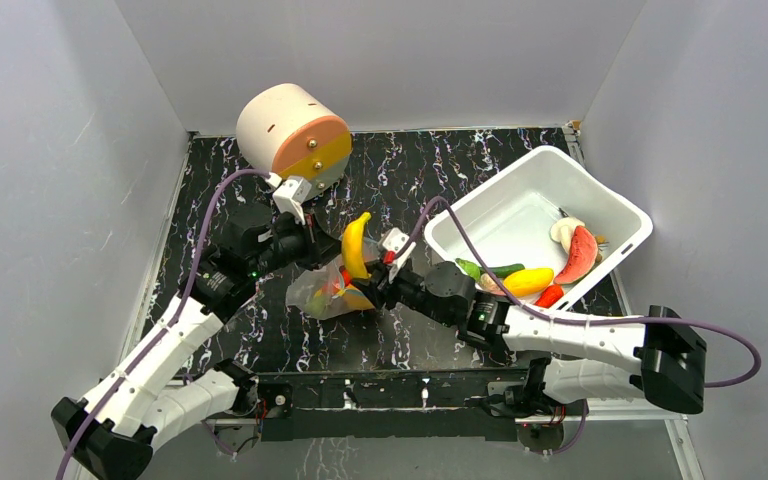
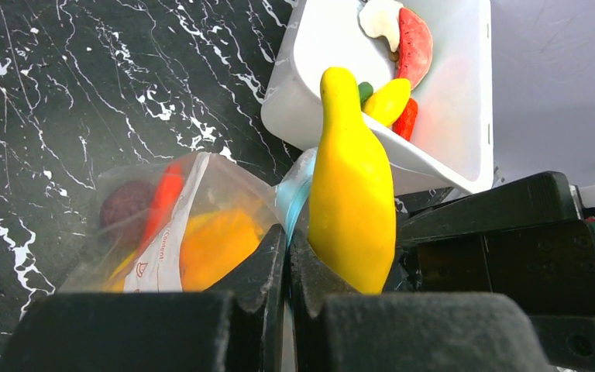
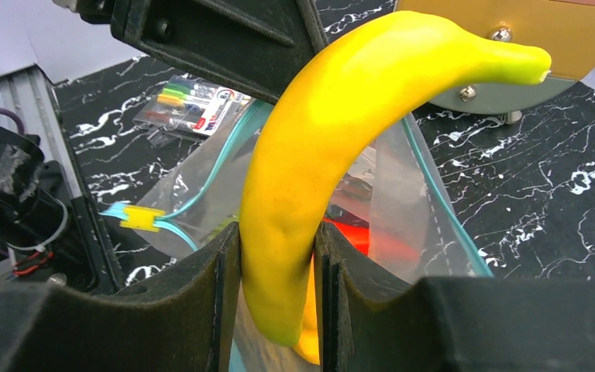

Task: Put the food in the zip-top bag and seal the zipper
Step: Place the fake fruit in the zipper food storage bag.

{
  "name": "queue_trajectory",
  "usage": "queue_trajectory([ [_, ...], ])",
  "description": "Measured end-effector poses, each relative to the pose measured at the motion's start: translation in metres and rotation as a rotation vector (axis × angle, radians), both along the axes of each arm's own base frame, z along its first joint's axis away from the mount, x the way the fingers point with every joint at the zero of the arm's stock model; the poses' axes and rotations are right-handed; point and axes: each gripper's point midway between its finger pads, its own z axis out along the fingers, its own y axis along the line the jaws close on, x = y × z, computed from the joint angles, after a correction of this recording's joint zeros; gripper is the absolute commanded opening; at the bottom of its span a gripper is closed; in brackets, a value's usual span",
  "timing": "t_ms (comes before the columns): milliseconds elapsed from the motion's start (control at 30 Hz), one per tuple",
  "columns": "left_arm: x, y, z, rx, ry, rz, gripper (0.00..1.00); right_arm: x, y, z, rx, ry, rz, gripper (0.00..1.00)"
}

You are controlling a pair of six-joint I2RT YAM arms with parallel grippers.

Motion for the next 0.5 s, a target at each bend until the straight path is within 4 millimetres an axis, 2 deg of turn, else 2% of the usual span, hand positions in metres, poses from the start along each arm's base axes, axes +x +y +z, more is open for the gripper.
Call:
queue_trajectory([
  [167, 0.000, 0.001, -0.004, 0.001, 0.007, -0.003, 0.00, 0.002, 0.005, -0.011, -0.054, -0.039, 0.021, 0.40],
  [333, -0.004, -0.002, 0.001, -0.018, -0.005, -0.027, 0.00, -0.001, 0.008, -0.022, -0.108, -0.065, 0.060, 0.50],
  [433, -0.005, -0.003, 0.004, -0.030, -0.018, -0.032, 0.00, -0.001, 0.007, -0.025, -0.124, -0.068, 0.062, 0.50],
  [500, -0.006, -0.003, 0.003, -0.033, -0.018, -0.036, 0.00, -0.001, 0.007, -0.026, -0.126, -0.068, 0.063, 0.46],
])
